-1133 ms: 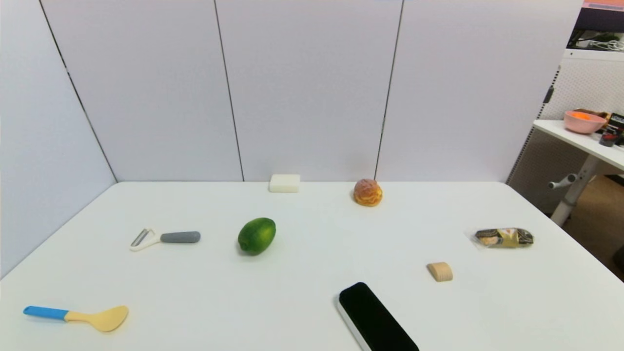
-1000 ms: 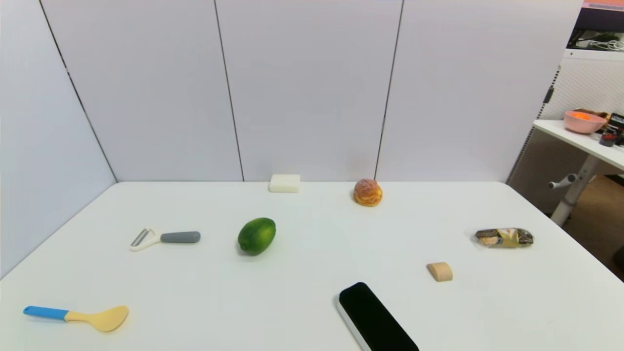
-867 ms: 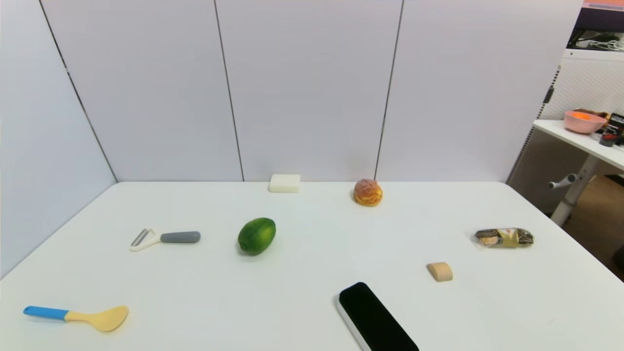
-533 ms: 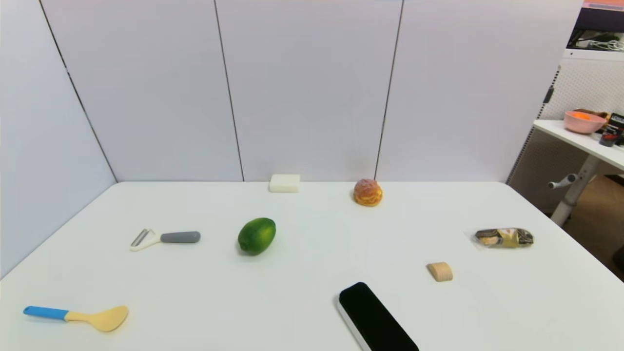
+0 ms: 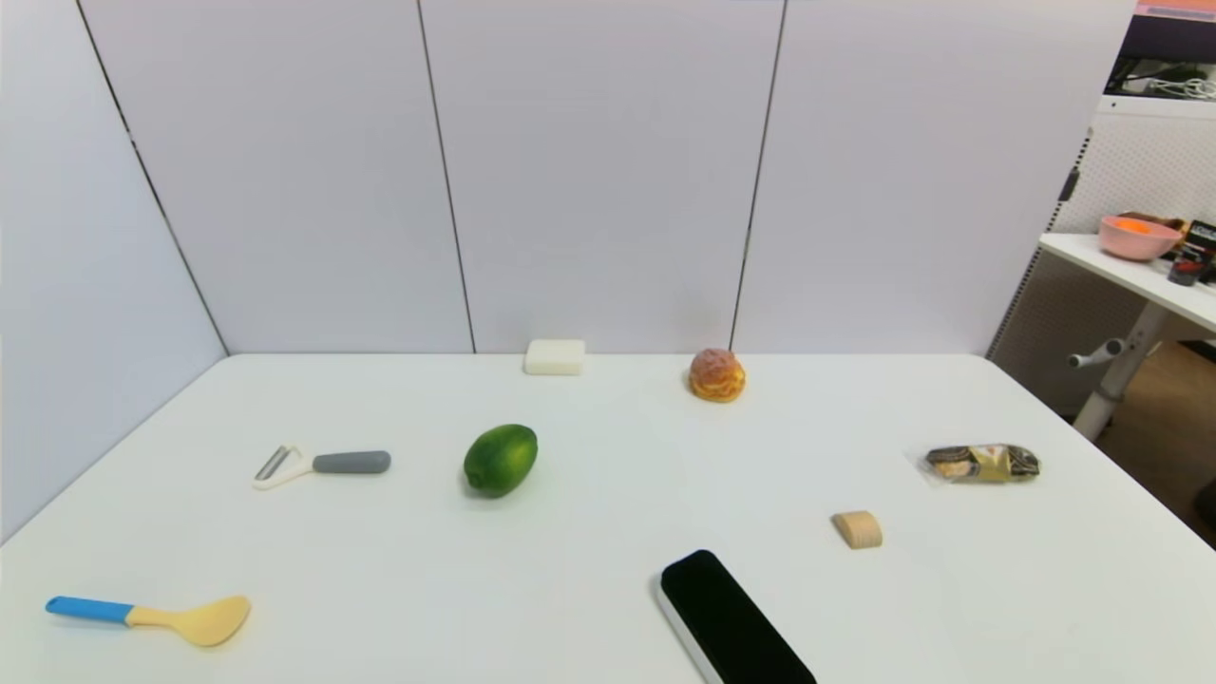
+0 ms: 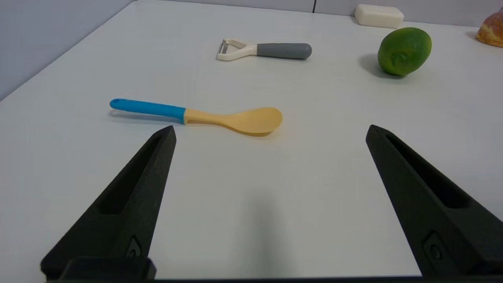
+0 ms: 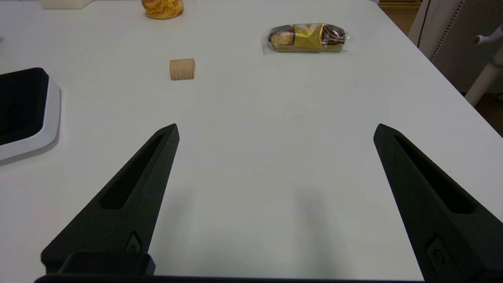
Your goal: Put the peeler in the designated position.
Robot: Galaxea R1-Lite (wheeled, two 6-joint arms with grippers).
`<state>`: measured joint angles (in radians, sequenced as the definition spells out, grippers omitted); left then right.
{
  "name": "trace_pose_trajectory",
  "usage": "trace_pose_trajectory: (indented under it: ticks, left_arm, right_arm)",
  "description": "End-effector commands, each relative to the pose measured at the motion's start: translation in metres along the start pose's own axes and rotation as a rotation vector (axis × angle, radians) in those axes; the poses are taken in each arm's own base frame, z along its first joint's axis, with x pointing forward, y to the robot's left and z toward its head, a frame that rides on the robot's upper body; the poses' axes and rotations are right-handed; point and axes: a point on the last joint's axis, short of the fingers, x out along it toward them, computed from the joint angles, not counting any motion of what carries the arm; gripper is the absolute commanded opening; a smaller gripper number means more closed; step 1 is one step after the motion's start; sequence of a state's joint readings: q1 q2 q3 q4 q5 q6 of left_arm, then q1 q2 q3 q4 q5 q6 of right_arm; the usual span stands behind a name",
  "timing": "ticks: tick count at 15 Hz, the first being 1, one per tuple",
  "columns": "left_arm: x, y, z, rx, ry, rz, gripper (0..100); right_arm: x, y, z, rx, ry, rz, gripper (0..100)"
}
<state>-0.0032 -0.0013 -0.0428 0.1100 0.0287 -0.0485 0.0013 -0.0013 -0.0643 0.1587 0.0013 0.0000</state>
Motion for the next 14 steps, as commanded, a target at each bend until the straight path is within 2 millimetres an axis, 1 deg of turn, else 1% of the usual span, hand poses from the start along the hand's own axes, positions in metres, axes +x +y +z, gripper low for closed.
trace_pose_trajectory:
  ticks: [1, 2, 4, 5, 7, 9, 11, 13, 14]
  left_arm:
    - [0.001, 0.000, 0.001, -0.028, 0.003, 0.022, 100]
    - [0.003, 0.000, 0.008, -0.031, 0.034, 0.024, 100]
    - [0.008, -0.003, 0.050, -0.010, 0.042, -0.008, 100]
    - [0.014, -0.004, 0.070, 0.022, 0.061, -0.019, 100]
    - [0.036, -0.007, 0.109, 0.093, 0.132, -0.027, 100]
    - [0.072, -0.011, 0.146, 0.173, 0.221, -0.057, 100]
    - [0.111, -0.015, 0.176, 0.242, 0.303, -0.072, 100]
    - [0.155, -0.019, 0.197, 0.304, 0.360, -0.111, 100]
    - [0.181, -0.021, 0.205, 0.333, 0.396, -0.152, 100]
  right_arm:
    - [0.000, 0.000, 0.000, 0.000, 0.002, 0.001, 100]
    - [0.000, 0.000, 0.000, 0.000, 0.002, 0.001, 100]
    - [0.000, 0.000, 0.000, 0.000, 0.002, 0.001, 100]
    - [0.000, 0.000, 0.000, 0.000, 0.002, 0.001, 100]
    - [0.000, 0.000, 0.000, 0.000, 0.002, 0.001, 100]
    - [0.000, 0.000, 0.000, 0.000, 0.002, 0.001, 100]
    - [0.000, 0.000, 0.000, 0.000, 0.002, 0.001, 100]
    - [0.000, 0.000, 0.000, 0.000, 0.002, 0.001, 100]
    - [0.000, 0.000, 0.000, 0.000, 0.002, 0.001, 100]
